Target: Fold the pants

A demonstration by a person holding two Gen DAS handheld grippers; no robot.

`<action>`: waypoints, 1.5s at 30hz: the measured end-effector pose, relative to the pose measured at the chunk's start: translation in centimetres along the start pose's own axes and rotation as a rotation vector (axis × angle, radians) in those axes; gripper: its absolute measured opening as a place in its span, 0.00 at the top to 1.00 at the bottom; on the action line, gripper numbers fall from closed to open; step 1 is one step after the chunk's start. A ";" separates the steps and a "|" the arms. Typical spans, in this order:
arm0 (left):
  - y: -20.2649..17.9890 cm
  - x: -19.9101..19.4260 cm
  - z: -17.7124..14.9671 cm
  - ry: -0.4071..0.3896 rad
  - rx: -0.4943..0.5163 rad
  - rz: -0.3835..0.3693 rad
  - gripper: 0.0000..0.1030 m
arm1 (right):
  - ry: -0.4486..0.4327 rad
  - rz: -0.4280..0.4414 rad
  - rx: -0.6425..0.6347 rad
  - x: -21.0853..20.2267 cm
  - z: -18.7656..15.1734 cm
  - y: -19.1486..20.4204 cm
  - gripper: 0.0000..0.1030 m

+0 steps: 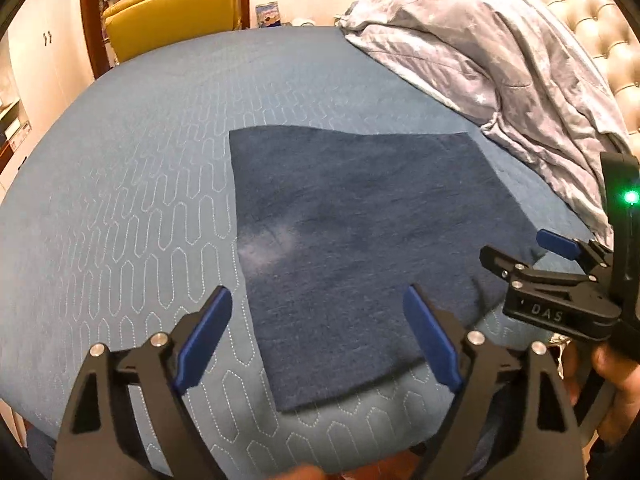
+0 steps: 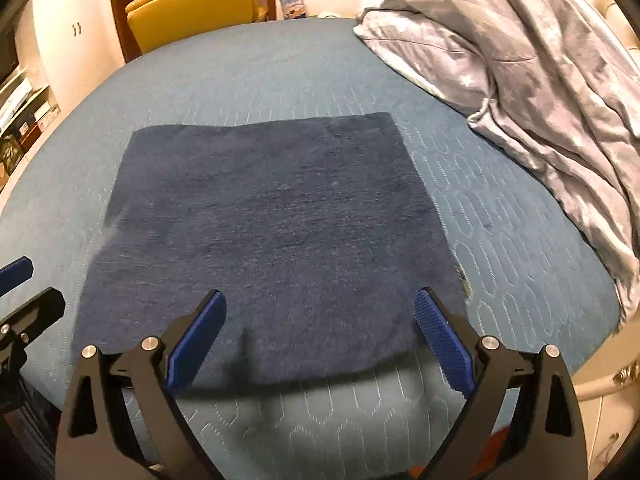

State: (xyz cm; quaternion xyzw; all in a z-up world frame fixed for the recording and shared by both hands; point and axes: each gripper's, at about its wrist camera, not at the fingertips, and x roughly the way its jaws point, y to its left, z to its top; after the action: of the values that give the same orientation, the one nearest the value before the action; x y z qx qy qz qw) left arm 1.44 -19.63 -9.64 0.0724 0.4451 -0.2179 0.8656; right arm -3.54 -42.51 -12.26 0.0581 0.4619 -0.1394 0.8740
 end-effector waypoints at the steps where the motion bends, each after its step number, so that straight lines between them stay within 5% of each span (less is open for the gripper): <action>1: -0.1 -0.2 0.1 0.004 0.004 0.000 0.14 | -0.003 -0.011 0.002 -0.5 -0.1 0.1 0.11; 6: 0.0 -1.4 0.1 0.021 -0.015 -0.001 0.01 | -0.023 -0.025 0.019 -3.7 -0.8 0.3 0.11; 12: -0.1 -2.2 0.6 0.018 -0.030 -0.043 0.01 | -0.042 -0.035 0.019 -5.5 -1.2 0.4 0.11; 45: -1.2 -1.6 1.1 0.040 -0.005 -0.012 0.01 | -0.025 0.013 0.042 -5.3 -1.4 0.1 0.10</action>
State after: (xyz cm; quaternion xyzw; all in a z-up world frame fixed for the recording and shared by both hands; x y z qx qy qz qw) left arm 0.92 -20.58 -7.63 0.0720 0.4634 -0.2204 0.8553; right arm -7.44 -41.11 -8.72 0.0777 0.4474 -0.1440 0.8792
